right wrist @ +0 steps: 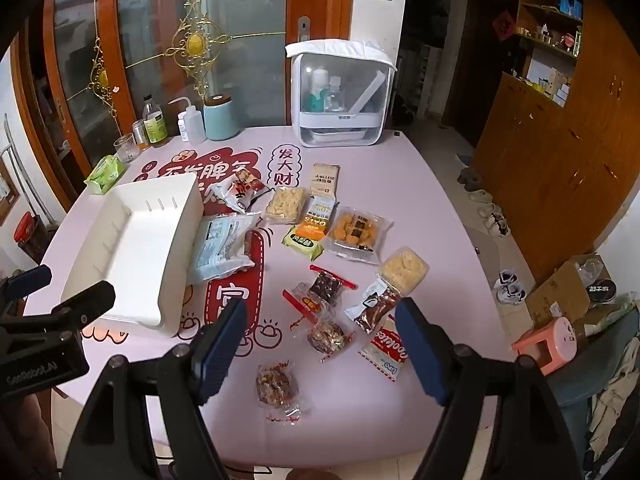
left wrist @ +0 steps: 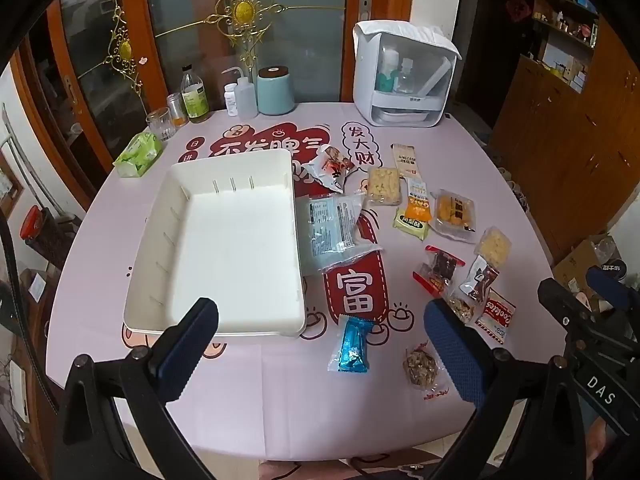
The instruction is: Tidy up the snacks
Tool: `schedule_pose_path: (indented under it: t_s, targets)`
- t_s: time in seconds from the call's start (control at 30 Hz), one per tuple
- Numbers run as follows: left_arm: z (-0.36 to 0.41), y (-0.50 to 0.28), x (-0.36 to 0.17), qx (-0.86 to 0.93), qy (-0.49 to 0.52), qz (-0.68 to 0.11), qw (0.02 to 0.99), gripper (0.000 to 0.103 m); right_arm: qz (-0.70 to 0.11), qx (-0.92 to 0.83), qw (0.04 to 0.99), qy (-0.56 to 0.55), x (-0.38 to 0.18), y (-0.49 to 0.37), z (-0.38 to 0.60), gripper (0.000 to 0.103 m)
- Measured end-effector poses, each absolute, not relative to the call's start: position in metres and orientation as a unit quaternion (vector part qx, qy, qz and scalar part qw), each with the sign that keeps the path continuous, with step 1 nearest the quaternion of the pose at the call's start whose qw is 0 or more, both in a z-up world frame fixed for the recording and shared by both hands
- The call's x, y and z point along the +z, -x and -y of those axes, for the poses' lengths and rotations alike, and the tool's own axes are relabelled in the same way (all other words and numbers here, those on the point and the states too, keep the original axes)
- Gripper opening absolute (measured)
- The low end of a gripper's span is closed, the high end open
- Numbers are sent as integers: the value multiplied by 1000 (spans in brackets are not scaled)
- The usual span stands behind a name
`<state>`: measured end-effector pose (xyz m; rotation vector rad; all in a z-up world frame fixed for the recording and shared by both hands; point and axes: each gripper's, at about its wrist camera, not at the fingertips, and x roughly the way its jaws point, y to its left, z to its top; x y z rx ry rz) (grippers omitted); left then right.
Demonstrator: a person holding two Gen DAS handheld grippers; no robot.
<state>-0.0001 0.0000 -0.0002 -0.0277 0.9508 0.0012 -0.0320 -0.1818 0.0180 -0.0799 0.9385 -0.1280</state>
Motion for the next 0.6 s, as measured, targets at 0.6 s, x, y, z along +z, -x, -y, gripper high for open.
schedule_pose_path:
  t_s: [0.6]
  targets:
    - [-3,1,-9,11,16,-466,884,102,-448,-58,892,33,17,33,181,77]
